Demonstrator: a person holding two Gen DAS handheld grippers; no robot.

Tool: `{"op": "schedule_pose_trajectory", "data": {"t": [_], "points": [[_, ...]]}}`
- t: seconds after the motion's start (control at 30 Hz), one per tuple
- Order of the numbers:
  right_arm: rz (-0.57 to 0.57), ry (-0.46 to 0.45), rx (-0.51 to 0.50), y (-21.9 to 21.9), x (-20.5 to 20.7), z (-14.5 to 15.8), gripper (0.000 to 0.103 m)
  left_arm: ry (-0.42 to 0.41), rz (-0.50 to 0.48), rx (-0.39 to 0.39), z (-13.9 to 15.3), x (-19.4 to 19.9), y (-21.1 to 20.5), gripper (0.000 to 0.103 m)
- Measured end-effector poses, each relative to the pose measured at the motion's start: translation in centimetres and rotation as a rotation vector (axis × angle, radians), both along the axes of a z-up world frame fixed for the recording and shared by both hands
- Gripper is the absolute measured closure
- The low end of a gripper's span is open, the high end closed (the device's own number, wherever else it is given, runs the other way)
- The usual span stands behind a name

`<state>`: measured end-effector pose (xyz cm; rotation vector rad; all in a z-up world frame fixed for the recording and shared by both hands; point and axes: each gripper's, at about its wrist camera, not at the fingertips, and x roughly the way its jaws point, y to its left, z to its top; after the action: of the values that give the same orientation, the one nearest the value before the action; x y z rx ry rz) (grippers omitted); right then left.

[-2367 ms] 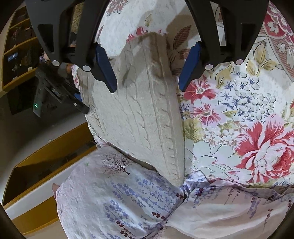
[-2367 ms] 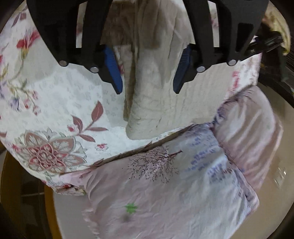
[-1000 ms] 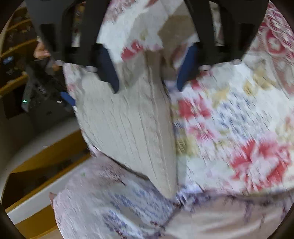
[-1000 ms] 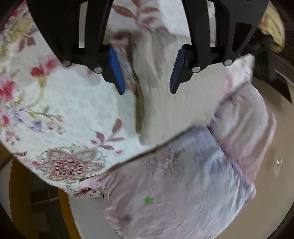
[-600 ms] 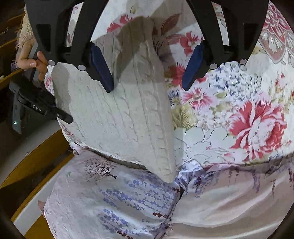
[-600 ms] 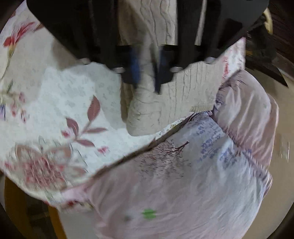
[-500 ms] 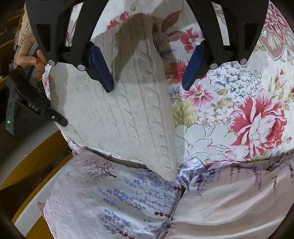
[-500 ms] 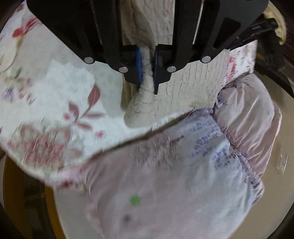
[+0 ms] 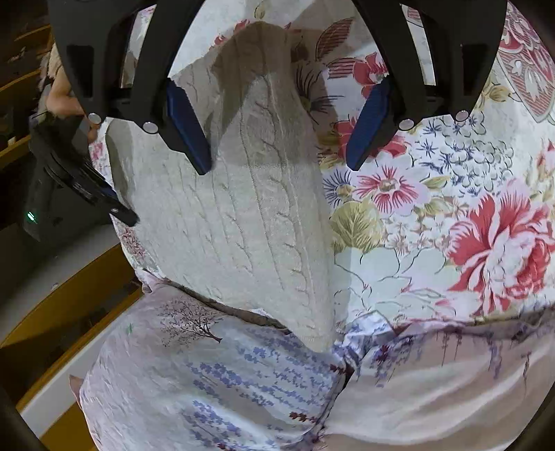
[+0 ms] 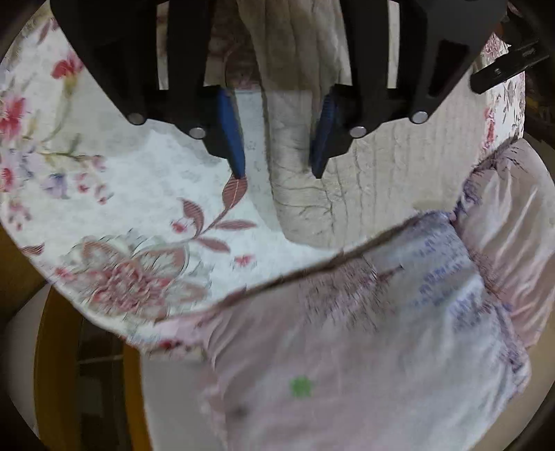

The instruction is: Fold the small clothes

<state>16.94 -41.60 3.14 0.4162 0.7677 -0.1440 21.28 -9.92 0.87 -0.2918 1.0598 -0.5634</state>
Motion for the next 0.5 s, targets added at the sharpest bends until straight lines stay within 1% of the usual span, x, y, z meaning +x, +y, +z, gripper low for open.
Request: {"op": "schedule_pose_trajectory", "data": {"t": [0.1, 0.17, 0.23, 0.27, 0.3, 0.33, 0.37, 0.4, 0.5], "points": [[0.042, -0.094, -0.037, 1.3, -2.3, 1.8, 0.062, 0.02, 0.0, -0.021, -0.3, 0.2, 0.2, 0.022], [0.115, -0.132, -0.067, 2.8, -3.4, 2.5, 0.062, 0.018, 0.001, -0.019, -0.3, 0.1, 0.1, 0.021], [0.183, -0.117, -0.089, 4.1, -3.4, 2.4, 0.062, 0.017, 0.003, -0.014, -0.4, 0.1, 0.1, 0.02], [0.209, -0.092, -0.104, 4.8, -3.1, 2.1, 0.062, 0.015, 0.005, -0.011, -0.4, 0.1, 0.0, 0.019], [0.227, -0.059, -0.119, 5.2, -2.8, 1.5, 0.062, 0.014, 0.005, -0.008, -0.4, 0.2, 0.0, 0.019], [0.233, 0.005, -0.136, 5.6, -2.1, 0.3, 0.062, 0.014, 0.004, -0.006, -0.4, 0.1, 0.0, 0.018], [0.23, 0.048, -0.14, 5.7, -1.6, -0.9, 0.062, 0.016, 0.001, -0.004, -0.5, 0.2, -0.2, 0.017], [0.221, 0.018, -0.137, 5.6, -1.7, -1.2, 0.061, 0.019, -0.002, -0.004, -0.6, 0.3, -0.4, 0.017], [0.227, 0.026, -0.103, 5.3, -1.7, -0.9, 0.059, 0.035, -0.007, -0.016, -0.7, 0.8, -0.5, 0.017]]}}
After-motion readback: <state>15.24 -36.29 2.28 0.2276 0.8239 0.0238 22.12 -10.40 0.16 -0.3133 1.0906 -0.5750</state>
